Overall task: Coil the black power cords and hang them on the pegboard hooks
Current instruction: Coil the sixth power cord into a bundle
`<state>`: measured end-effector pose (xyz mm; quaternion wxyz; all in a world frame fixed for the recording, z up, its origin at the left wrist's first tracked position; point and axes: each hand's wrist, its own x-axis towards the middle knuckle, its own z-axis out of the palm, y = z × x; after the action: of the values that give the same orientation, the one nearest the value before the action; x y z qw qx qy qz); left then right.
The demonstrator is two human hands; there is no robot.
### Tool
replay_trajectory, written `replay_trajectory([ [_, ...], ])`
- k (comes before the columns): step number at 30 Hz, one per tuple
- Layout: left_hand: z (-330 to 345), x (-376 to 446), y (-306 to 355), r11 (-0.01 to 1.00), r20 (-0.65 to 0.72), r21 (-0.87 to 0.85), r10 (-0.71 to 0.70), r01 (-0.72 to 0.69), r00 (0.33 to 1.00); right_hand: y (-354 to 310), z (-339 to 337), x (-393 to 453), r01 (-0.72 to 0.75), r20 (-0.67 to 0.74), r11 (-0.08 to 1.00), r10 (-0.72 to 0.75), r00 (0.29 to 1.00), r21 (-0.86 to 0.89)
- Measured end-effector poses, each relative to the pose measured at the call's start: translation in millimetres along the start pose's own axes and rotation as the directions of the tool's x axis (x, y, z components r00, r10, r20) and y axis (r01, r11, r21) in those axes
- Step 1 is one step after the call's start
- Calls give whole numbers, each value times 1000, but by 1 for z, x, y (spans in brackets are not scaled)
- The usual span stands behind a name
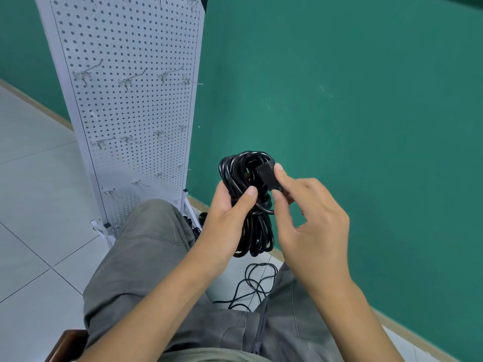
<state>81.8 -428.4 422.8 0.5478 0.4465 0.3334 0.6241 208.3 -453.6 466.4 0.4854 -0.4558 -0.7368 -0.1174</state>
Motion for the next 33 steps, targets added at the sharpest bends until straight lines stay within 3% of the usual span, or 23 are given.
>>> replay_trajectory([
  [12, -3, 1, 3, 999, 42, 32, 20, -22, 999, 6, 0, 4, 61, 60, 995, -56, 997, -80],
  [18, -3, 0, 4, 999, 88, 11, 32, -33, 996, 1, 2, 6, 23, 163, 987, 3, 987, -159],
  [22, -4, 1, 4, 999, 109, -7, 39, -38, 993, -7, 4, 9, 22, 298, 965, 59, 953, -262],
  [28, -4, 0, 3, 998, 153, 13, 62, -65, 986, -10, 0, 21, 31, 393, 956, 91, 915, -293],
  [33, -6, 2, 1, 998, 183, 39, 48, -56, 982, -8, -2, 35, -67, 478, 958, 199, 855, -279],
])
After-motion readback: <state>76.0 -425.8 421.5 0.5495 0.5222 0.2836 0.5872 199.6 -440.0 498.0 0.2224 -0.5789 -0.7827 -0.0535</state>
